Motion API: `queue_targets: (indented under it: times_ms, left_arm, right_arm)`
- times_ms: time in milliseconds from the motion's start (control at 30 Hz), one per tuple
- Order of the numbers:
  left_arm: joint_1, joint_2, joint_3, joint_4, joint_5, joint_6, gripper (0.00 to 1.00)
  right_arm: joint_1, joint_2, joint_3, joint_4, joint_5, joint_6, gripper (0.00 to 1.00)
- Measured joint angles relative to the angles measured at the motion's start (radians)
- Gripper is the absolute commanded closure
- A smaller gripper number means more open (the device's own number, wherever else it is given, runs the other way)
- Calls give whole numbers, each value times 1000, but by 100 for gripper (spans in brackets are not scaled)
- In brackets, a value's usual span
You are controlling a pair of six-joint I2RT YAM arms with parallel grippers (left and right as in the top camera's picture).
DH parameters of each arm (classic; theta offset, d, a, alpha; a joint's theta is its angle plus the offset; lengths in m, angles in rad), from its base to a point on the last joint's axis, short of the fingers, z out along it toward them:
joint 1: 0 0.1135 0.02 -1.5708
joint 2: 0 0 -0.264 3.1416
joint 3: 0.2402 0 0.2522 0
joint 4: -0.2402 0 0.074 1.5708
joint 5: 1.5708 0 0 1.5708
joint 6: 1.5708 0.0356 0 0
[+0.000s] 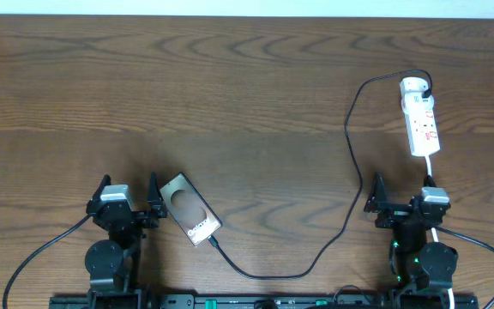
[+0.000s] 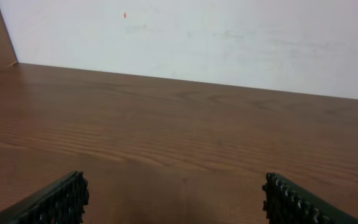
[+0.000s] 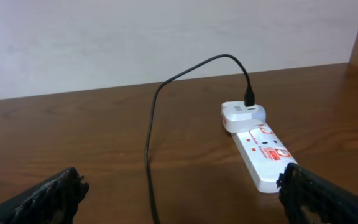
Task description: Plug charger to phone and switch on socket
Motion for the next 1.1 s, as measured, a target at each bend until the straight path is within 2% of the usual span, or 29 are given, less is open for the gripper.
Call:
queue_targets:
  times_ms: [1100]
  left_arm:
    - [0, 0, 0, 0, 0, 0, 12]
  right_arm:
    - [23, 0, 0, 0, 0, 0, 1]
